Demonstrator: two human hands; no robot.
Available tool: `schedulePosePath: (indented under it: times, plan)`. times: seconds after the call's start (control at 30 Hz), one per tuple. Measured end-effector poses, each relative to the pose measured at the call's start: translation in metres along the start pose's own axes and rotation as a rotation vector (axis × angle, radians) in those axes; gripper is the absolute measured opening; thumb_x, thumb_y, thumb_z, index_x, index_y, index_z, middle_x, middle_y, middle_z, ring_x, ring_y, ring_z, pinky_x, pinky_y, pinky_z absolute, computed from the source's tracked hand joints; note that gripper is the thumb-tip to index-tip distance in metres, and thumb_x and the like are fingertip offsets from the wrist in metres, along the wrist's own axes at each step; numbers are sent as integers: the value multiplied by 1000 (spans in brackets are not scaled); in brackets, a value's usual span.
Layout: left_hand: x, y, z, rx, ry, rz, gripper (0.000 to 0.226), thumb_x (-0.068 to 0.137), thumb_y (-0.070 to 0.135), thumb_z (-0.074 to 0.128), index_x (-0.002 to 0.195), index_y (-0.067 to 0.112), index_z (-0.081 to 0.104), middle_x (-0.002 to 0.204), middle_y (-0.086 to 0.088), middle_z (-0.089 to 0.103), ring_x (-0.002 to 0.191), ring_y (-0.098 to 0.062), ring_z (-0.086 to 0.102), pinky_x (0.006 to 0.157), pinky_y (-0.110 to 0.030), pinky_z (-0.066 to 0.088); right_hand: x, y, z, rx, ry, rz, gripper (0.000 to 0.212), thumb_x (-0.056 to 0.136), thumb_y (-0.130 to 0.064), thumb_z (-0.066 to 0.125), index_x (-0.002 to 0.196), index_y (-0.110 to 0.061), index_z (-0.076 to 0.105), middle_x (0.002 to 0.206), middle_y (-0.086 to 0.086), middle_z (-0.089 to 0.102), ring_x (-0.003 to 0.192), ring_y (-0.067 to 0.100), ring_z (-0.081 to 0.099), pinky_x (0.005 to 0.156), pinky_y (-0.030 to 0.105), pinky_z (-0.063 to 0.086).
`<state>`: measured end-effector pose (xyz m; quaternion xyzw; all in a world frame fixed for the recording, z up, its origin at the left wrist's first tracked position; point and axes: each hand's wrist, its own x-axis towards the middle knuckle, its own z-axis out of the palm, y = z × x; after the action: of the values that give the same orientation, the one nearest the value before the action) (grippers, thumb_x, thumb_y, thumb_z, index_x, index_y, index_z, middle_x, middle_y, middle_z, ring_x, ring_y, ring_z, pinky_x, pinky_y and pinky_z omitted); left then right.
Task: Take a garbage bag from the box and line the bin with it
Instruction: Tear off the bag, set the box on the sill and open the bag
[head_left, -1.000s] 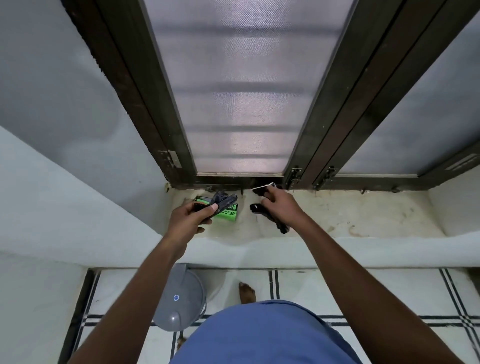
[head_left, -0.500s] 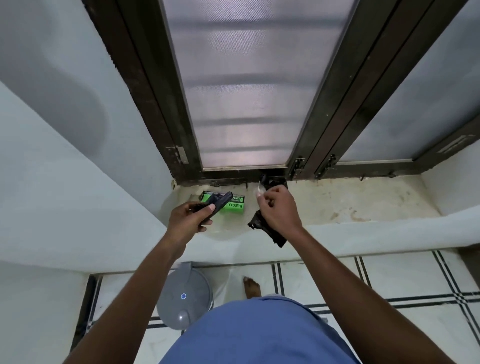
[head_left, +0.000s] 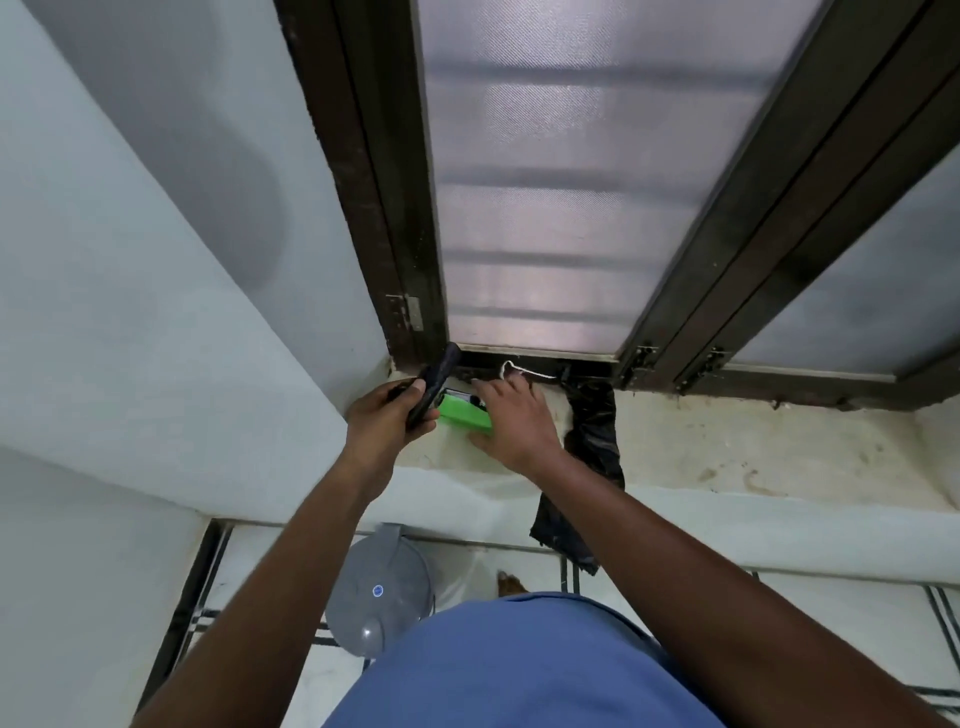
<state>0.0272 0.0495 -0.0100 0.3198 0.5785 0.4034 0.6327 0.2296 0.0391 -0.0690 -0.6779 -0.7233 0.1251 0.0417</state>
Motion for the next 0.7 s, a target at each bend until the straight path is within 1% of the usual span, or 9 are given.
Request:
schedulePosePath:
  times: [0.1,0.13,0.2,0.3,0.37,0.43,0.5,0.57,0.7]
  plan:
    - [-1,2,-1,-71,-34,1,29,98,22,79,119,2,77,109,-19,79,97,-23,77,83,-26,63,12,-1,7,-106,-16,-63,56,98,-41,71,150,-26,58,144,1,68,133,32,52,105,47,43]
    - [-2,3,-1,-74,-27,18,29,97,20,81,119,1,77,108,-17,80,98,-24,76,84,-27,63,14,1,8,-81,12,-72,52,98,-39,71,147,-26,60,140,1,70,130,32,53,102,47,44]
    - [-5,3,-1,-6,36,71,21,94,15,83,111,3,79,95,-10,80,91,-23,74,85,-29,65,12,7,5,44,65,-61,53,97,-36,71,147,-24,60,135,2,71,127,32,55,100,47,49]
    - [-7,-3,0,399,163,256,3,94,19,82,97,19,81,85,2,80,77,-16,73,80,-31,64,7,18,0,295,106,-10,59,93,-30,73,149,-25,57,134,1,72,127,29,56,99,46,55]
    - [-11,-4,4,671,199,373,6,96,20,78,98,25,80,85,7,79,73,-7,71,71,-17,55,4,24,0,410,97,10,60,91,-29,76,148,-28,55,133,-1,72,125,27,60,99,46,56]
    - [-17,2,9,777,172,411,9,96,19,76,102,22,81,86,4,78,76,-6,70,64,-8,48,3,29,1,453,92,17,60,90,-28,78,145,-31,54,131,-2,73,123,26,65,98,47,59]
    - [-19,9,13,906,128,447,14,94,17,75,106,18,83,94,0,77,77,-13,70,71,-17,53,2,33,3,496,99,26,58,90,-28,79,143,-33,55,129,-4,73,122,25,67,97,47,59]
    - [-19,17,14,1045,64,475,20,92,16,75,110,17,83,101,-1,76,86,-21,69,78,-27,53,1,35,3,522,115,26,57,90,-28,81,141,-34,57,129,-6,73,121,23,68,97,46,60]
    - [-16,33,17,1248,-43,464,27,91,16,72,116,16,82,106,-6,75,88,-24,67,79,-33,55,0,34,2,501,120,5,58,92,-28,83,142,-36,56,132,-6,73,125,23,66,100,46,59]
